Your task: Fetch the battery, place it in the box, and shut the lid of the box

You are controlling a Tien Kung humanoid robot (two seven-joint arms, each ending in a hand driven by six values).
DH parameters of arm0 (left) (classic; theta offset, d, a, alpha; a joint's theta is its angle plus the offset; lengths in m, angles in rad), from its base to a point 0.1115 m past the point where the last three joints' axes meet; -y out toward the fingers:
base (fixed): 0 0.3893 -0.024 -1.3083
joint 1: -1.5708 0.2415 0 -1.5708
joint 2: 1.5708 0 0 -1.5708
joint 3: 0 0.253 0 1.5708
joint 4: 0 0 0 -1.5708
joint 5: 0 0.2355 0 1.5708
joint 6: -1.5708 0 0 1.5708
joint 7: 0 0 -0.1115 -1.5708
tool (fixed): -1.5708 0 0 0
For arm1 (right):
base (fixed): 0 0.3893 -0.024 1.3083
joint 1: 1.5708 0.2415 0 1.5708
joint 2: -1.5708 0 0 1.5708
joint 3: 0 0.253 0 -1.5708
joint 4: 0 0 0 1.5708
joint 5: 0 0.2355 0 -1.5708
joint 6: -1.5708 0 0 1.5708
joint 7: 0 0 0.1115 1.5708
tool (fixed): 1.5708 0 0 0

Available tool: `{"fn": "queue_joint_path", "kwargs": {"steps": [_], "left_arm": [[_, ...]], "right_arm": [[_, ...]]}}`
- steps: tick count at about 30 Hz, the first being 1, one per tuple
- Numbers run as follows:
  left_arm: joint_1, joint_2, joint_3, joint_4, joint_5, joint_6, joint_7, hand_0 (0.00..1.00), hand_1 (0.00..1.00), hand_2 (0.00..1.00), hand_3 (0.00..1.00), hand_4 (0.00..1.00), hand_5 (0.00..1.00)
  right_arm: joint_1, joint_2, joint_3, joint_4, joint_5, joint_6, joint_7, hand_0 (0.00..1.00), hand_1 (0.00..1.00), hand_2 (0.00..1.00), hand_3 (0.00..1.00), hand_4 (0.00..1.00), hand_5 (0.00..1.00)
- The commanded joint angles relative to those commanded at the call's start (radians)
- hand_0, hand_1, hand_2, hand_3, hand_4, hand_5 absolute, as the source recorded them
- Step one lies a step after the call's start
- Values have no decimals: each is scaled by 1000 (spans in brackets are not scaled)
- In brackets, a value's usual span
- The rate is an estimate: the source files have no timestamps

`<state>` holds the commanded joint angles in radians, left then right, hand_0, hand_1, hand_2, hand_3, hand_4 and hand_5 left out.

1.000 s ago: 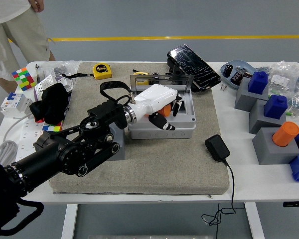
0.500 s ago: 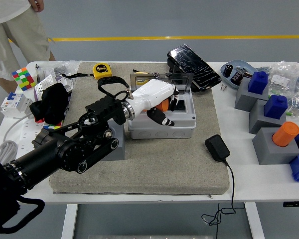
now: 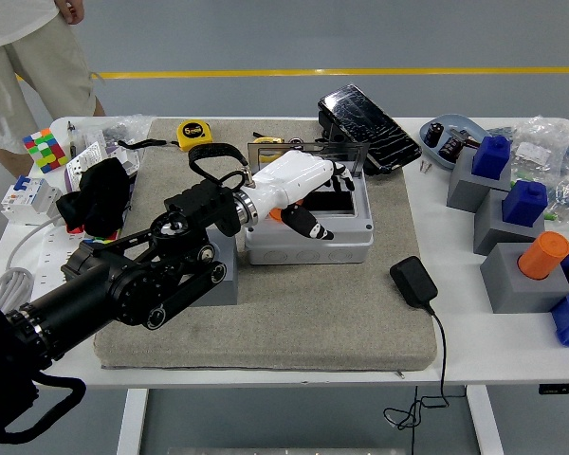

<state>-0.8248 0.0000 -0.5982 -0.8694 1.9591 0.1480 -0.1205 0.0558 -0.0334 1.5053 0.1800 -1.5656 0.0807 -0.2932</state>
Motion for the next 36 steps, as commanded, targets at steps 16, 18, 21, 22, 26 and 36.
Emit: {"fn": "queue_joint_path", "kwargs": {"steps": [16,18,21,22,26,36], "left_arm": [[85,0,-45,-199,-22,-42,55,398,612,622,718,998,230],[107,0,-65,-235,-18,-45,58,403,607,605,695,998,346],[150,0,-111,-301,-18,-48,61,403,607,605,695,998,346],[164,0,-126,-321,-19,-50,63,403,607,605,695,998,346],[234,12,-188,-393,-19,-65,86,438,627,622,684,998,385],[398,89,-372,-483,18,-124,187,578,735,700,738,998,489]], "right_arm": [[-6,3,6,0,7,-3,2,634,647,668,599,989,566],[-7,3,4,0,12,-4,3,636,647,668,598,988,565],[-8,4,3,0,12,-3,4,636,647,668,598,988,565],[-8,4,3,0,13,-3,5,636,647,668,598,988,565],[-10,5,3,0,16,-4,7,635,647,668,598,988,565],[-14,3,14,0,13,-5,8,635,647,668,598,988,565]]}}
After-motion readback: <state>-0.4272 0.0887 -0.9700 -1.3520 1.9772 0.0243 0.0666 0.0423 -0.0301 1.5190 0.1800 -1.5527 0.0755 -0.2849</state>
